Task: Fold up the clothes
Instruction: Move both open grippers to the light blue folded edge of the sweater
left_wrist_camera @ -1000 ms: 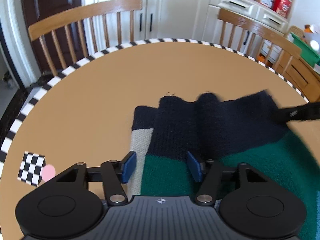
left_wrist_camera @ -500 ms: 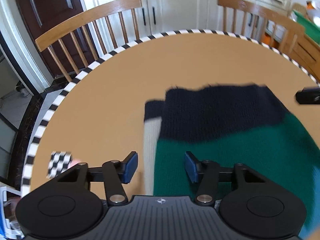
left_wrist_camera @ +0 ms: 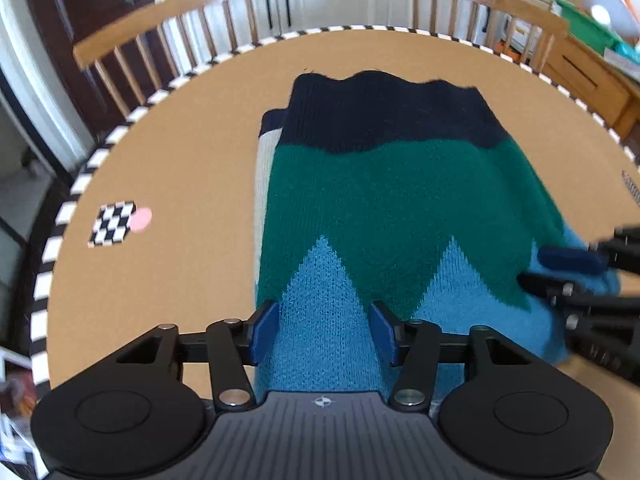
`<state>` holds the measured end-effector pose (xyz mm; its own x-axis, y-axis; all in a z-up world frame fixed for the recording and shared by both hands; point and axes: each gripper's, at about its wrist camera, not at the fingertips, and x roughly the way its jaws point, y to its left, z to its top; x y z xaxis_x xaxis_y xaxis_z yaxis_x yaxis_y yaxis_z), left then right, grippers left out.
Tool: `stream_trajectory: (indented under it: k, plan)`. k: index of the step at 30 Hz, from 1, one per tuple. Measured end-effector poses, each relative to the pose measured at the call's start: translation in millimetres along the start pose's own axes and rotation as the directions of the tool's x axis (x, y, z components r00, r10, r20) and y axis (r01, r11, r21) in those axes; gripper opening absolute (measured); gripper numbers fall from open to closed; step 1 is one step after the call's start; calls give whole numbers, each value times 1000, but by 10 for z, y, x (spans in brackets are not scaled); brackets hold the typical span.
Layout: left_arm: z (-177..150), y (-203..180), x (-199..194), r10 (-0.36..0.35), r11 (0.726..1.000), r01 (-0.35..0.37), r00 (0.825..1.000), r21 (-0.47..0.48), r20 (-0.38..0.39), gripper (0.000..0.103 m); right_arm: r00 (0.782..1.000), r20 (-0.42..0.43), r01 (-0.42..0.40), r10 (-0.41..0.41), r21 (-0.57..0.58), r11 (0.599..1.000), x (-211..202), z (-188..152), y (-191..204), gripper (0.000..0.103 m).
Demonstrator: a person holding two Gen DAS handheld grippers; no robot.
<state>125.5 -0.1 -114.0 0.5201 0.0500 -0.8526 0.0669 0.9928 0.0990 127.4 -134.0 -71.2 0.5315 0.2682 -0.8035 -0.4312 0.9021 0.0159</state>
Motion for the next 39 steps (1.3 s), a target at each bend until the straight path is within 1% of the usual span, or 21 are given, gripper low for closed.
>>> stream_trajectory:
  k: [2, 4, 7, 9, 12, 15, 17, 18, 19, 20, 21, 22, 23, 25, 27, 30, 35, 36, 38, 39]
  plan:
    - [-31, -26, -18, 13, 1000, -13, 1000, 3, 14, 56, 1000, 9, -13, 13, 43, 999, 12, 16, -37, 25]
    - [-36, -13, -77, 13, 1000, -13, 1000, 3, 17, 56, 1000, 22, -19, 17, 73, 997, -82, 36, -70, 25]
    - [-76, 20, -273, 4, 1000, -4, 999, 5, 31, 55, 996, 90, -25, 13, 124, 992, -386, -47, -28, 27]
    - [-156, 69, -376, -25, 1000, 26, 999, -5, 40, 55, 991, 130, -33, 15, 132, 991, -565, -148, 28, 27]
    - [-314, 101, -441, -59, 998, 60, 997, -12, 57, 55, 993, 116, -10, -1, 91, 996, -614, -301, 161, 25]
    - [-412, 89, -349, -62, 998, 61, 997, 9, 45, 57, 996, 88, 10, -17, 83, 996, -509, -407, 196, 25]
    - [-423, 95, -281, -58, 998, 58, 998, 11, 36, 62, 997, 79, 12, -20, 101, 995, -465, -438, 178, 25]
    - [-424, 104, -241, -58, 998, 58, 998, 6, 28, 66, 997, 72, 9, -18, 119, 993, -455, -449, 159, 25]
    - [-424, 134, -184, -69, 997, 69, 998, -19, 7, 69, 998, 67, 6, -15, 135, 991, -436, -453, 145, 25]
    - [-427, 192, -122, -91, 994, 90, 996, -66, -15, 70, 998, 63, 5, -14, 146, 989, -417, -453, 134, 25]
    - [-429, 255, -73, -112, 988, 108, 993, -114, -28, 73, 998, 61, 6, -15, 151, 989, -396, -450, 128, 25]
    - [-428, 299, -47, -130, 982, 123, 991, -145, -42, 73, 998, 59, 8, -17, 153, 988, -378, -448, 127, 25]
    - [-426, 329, -29, -144, 978, 135, 988, -159, -50, 74, 998, 56, 13, -22, 151, 988, -362, -449, 138, 25]
    - [-429, 334, -21, -145, 979, 136, 988, -152, -50, 76, 998, 54, 30, -37, 128, 991, -341, -456, 181, 25]
    - [-428, 324, -21, -140, 981, 131, 989, -140, -50, 76, 997, 54, 39, -46, 119, 992, -343, -469, 206, 25]
    - [-417, 280, -34, -120, 986, 113, 991, -120, -54, 76, 998, 55, 29, -38, 151, 988, -370, -487, 184, 25]
    - [-378, 263, -66, -117, 988, 109, 991, -111, -65, 70, 998, 61, 1, -13, 188, 982, -391, -497, 126, 26]
    - [-363, 262, -86, -115, 989, 108, 991, -103, -67, 68, 998, 64, -6, -6, 196, 981, -413, -497, 118, 27]
    - [-329, 259, -160, -111, 991, 105, 992, -87, -68, 66, 997, 79, -25, 8, 219, 975, -484, -508, 110, 36]
    - [-317, 261, -192, -103, 992, 97, 992, -78, -72, 66, 996, 88, -27, 8, 222, 975, -525, -517, 123, 36]
